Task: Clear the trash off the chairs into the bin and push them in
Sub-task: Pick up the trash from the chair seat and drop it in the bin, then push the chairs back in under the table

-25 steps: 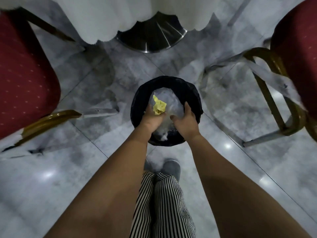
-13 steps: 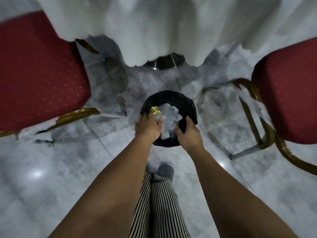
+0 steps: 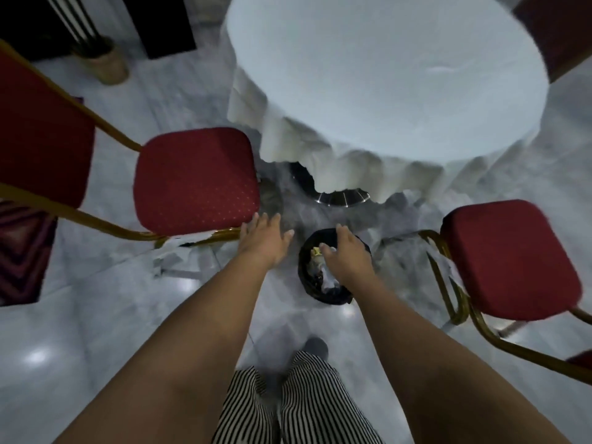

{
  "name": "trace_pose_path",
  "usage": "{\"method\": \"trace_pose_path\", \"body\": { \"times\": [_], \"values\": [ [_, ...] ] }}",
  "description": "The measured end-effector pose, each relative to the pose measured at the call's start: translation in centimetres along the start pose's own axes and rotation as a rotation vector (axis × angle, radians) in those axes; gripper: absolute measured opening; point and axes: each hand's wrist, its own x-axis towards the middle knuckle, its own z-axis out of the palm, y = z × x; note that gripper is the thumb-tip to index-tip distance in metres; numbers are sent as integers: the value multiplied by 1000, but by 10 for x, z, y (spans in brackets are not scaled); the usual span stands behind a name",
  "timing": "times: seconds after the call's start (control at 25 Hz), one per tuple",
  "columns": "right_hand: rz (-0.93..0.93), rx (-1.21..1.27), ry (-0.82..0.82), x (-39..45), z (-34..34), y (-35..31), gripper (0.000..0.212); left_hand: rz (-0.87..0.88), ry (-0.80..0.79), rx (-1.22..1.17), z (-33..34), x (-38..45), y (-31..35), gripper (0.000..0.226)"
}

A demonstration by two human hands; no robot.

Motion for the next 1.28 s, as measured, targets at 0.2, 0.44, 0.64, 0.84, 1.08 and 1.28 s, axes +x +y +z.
{"method": "trace_pose_path", "body": {
  "times": [0.2,0.44,0.64,0.84,1.08,1.28],
  "values": [
    [-101,-96,55,-31,0,-80,69,30,85,34,-53,-56,-74,63],
    [-236,-92,131,-68,57,-226,66,7,233,112,-135,-116,-244,62],
    [-350,-84,155,-73,100,-337,63,-98,346,137,-204,-132,-351,61],
    [-432,-51,201,-51,119,-429,62,-94,472,191,-256,-113,-413,60],
    [-456,-13,254,-3,136,-529,58,-53,502,284,-316,-67,-468,59],
    [-487,-18,288,29,140,-616,59,-52,488,261,-376,-23,-523,58]
  ]
}}
